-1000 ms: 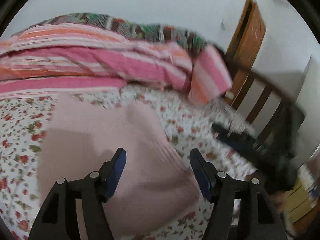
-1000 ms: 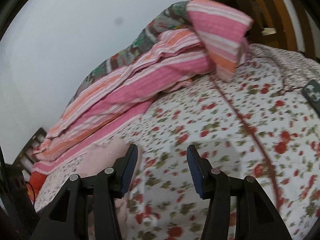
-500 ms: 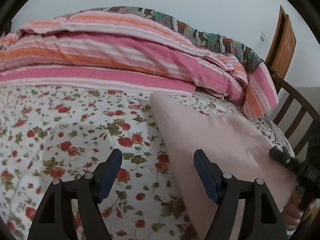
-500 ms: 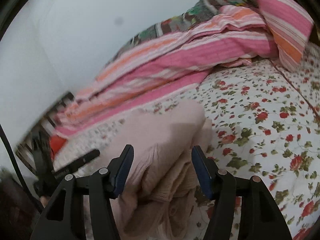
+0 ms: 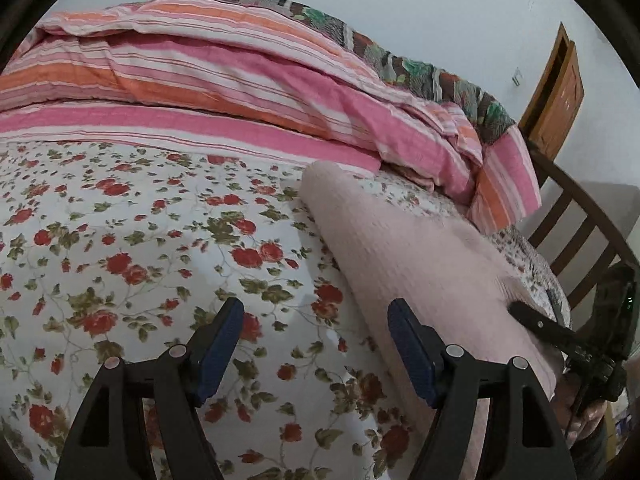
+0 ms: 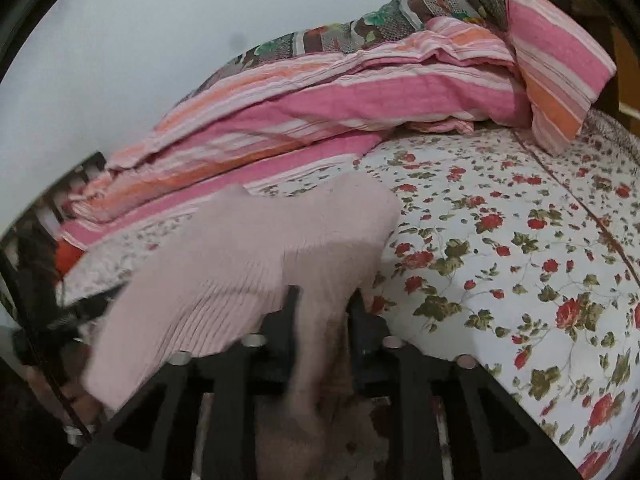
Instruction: Fold small clothes
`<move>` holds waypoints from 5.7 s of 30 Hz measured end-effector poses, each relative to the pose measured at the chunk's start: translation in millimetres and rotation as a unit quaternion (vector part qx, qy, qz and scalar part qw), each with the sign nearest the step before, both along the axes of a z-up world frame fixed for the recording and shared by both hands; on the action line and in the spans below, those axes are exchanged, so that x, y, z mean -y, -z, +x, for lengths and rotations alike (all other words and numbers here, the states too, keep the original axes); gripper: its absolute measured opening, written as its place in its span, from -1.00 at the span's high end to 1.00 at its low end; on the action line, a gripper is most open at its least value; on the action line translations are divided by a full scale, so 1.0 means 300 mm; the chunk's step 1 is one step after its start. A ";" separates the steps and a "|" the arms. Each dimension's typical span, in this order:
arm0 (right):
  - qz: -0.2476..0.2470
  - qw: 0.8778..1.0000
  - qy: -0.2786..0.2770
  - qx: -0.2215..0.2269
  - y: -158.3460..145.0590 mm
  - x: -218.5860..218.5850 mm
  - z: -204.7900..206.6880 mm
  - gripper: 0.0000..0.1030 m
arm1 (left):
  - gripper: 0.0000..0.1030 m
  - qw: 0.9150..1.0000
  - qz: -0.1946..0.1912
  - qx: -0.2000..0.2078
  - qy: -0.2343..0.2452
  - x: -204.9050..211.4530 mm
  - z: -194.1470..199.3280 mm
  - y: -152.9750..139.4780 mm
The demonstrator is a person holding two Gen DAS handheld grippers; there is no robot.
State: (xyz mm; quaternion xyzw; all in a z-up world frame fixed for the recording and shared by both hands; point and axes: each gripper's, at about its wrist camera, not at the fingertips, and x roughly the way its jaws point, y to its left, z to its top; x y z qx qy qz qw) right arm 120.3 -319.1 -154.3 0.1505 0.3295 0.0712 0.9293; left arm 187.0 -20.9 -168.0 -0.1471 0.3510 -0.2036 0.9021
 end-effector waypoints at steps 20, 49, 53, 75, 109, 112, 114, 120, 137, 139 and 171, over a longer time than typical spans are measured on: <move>0.149 0.973 -0.108 -0.138 0.099 -0.022 0.202 0.06 | -0.40 0.996 -0.078 0.018 -0.029 -0.170 0.012 -0.075; 0.214 0.974 -0.054 -0.043 -0.169 -0.378 0.451 0.27 | -0.40 0.990 -0.085 0.027 -0.109 -0.456 0.005 -0.126; 0.142 0.980 -0.012 -0.138 0.060 -0.289 0.511 0.20 | -0.40 0.996 -0.051 0.009 -0.068 -0.402 0.020 -0.107; 0.040 0.991 -0.127 0.001 -0.021 -0.261 0.180 0.00 | -0.34 0.984 0.160 0.053 0.056 -0.027 -0.128 -0.003; -0.043 0.993 -0.092 0.055 -0.065 -0.304 0.163 0.64 | 0.30 0.995 0.060 0.081 0.008 -0.070 -0.023 -0.134; -0.086 0.993 -0.077 0.026 -0.026 -0.338 0.205 0.70 | 0.29 0.994 0.093 0.048 -0.013 -0.026 0.037 -0.091; -0.117 0.990 -0.077 -0.023 0.031 -0.353 0.236 0.85 | 0.24 0.991 0.129 0.029 -0.023 0.008 0.047 -0.052; -0.098 0.991 -0.086 -0.033 0.041 -0.315 0.211 0.85 | 0.04 0.987 0.151 0.044 -0.007 0.015 0.019 -0.055; -0.026 0.995 -0.100 0.013 -0.080 -0.329 0.377 0.76 | -0.20 0.999 0.029 0.028 -0.027 -0.158 0.106 -0.106; -0.054 0.994 -0.095 0.012 -0.068 -0.329 0.365 0.78 | -0.20 0.999 0.020 0.024 -0.028 -0.169 0.111 -0.105; -0.110 0.989 -0.099 -0.028 0.010 -0.410 0.379 0.18 | 0.41 0.980 -0.112 -0.151 -0.066 -0.238 0.737 0.083</move>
